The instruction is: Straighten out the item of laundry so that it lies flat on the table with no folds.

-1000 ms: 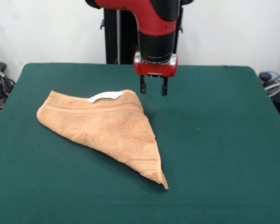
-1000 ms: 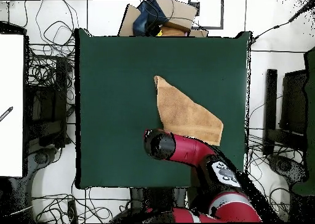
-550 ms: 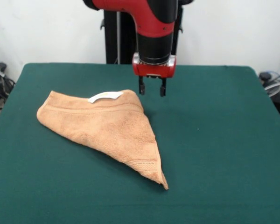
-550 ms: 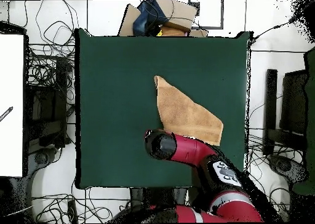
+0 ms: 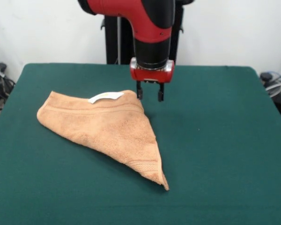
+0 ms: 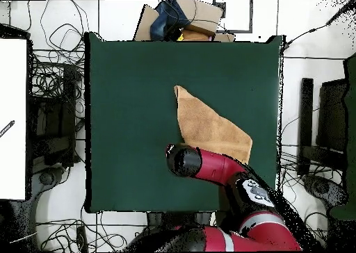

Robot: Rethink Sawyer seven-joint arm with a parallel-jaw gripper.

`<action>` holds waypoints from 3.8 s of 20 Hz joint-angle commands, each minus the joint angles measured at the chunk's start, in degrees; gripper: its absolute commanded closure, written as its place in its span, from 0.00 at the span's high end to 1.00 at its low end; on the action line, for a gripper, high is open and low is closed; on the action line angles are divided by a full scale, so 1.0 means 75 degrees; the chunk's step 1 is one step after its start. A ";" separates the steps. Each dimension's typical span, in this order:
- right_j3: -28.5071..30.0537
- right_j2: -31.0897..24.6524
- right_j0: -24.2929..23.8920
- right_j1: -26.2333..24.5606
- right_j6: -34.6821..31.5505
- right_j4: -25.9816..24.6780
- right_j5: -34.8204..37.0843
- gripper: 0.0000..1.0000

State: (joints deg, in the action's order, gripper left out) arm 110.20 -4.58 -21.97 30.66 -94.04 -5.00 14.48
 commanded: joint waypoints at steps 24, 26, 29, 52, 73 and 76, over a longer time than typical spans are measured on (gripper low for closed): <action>-0.0828 -0.0288 -0.0348 -0.0203 -0.1261 0.0513 -0.0092 0.00; -0.0750 -0.0326 -0.0391 -0.0202 -0.1274 0.0493 -0.0188 0.00; -0.0800 -0.0310 -0.0357 -0.0203 -0.1279 0.0521 -0.0114 0.00; -0.2494 0.0209 0.0432 -0.2550 -0.1649 0.0737 -0.1304 0.00; -0.1904 0.0380 0.1065 -0.2235 -0.2248 0.1555 -0.0951 0.00; -0.1693 0.0573 0.1414 -0.2055 -0.2516 0.1750 -0.0932 0.00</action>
State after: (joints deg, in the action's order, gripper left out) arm 98.93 2.43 -15.88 22.32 -94.06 2.26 17.33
